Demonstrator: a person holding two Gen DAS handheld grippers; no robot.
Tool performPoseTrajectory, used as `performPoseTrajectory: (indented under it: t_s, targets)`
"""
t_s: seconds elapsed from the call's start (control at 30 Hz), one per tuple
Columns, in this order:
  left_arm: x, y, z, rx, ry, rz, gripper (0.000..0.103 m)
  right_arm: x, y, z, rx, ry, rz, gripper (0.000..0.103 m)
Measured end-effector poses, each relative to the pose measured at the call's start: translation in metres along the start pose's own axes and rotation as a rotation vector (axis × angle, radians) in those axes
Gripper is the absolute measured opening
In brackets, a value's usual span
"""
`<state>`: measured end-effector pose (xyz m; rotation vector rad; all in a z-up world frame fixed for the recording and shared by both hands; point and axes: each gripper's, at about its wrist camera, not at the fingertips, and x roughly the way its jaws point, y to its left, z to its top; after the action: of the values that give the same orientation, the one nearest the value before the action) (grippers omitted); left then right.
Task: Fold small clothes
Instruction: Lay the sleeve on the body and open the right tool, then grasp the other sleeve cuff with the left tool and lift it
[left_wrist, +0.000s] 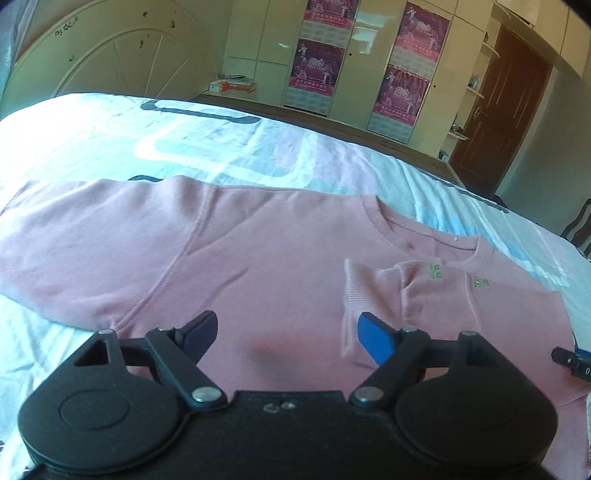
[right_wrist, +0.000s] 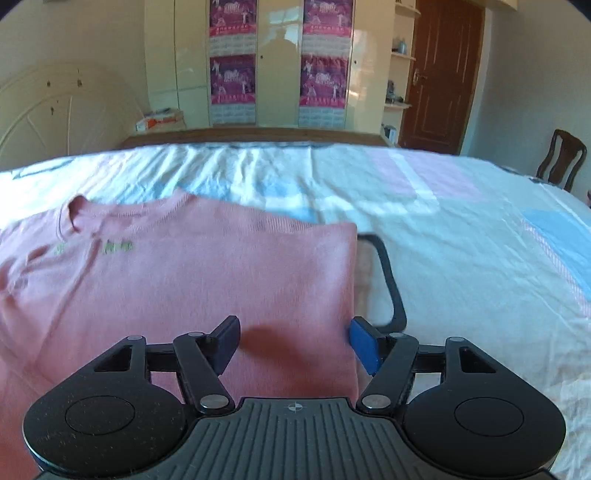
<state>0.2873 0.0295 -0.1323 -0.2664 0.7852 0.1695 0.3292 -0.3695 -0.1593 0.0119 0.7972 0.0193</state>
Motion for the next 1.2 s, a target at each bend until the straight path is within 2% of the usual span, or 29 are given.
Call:
performPoseTrajectory:
  t_s: [0.03,0.13,0.23,0.5,0.67,0.77,0.93,1.07,1.13,1.2]
  targets:
    - [-0.004,0.011,-0.001,-0.013,0.006,0.015,0.082,0.002,-0.002,-0.005,0.016,0.020,-0.006,0.066]
    - [-0.018,0.048,-0.004,-0.074,0.011,0.047,0.082,-0.010,0.002,-0.002,0.036,0.007,-0.029,0.066]
    - [-0.033,0.086,-0.006,-0.137,0.013,0.075,0.082,-0.025,0.026,0.004,0.017,-0.026,0.025,0.066]
    - [-0.057,0.187,-0.003,-0.304,-0.003,0.130,0.081,-0.037,0.145,0.008,-0.072,-0.042,0.239,0.066]
    - [-0.057,0.237,0.002,-0.393,-0.015,0.128,0.076,-0.034,0.211,0.012,-0.101,-0.030,0.311,0.066]
    - [-0.050,0.266,0.007,-0.456,-0.019,0.120,0.070,-0.029,0.241,0.012,-0.125,-0.020,0.332,0.066]
    - [-0.030,0.318,0.023,-0.574,-0.036,0.105,0.071,-0.023,0.268,0.010,-0.136,-0.005,0.335,0.066]
    - [-0.012,0.338,0.039,-0.590,-0.076,0.075,0.070,-0.013,0.279,0.010,-0.145,0.008,0.305,0.066]
    - [-0.004,0.343,0.044,-0.594,-0.104,0.077,0.062,-0.008,0.281,0.011,-0.142,0.012,0.288,0.066]
    - [0.004,0.347,0.048,-0.597,-0.124,0.092,0.038,-0.004,0.281,0.011,-0.134,0.017,0.277,0.066]
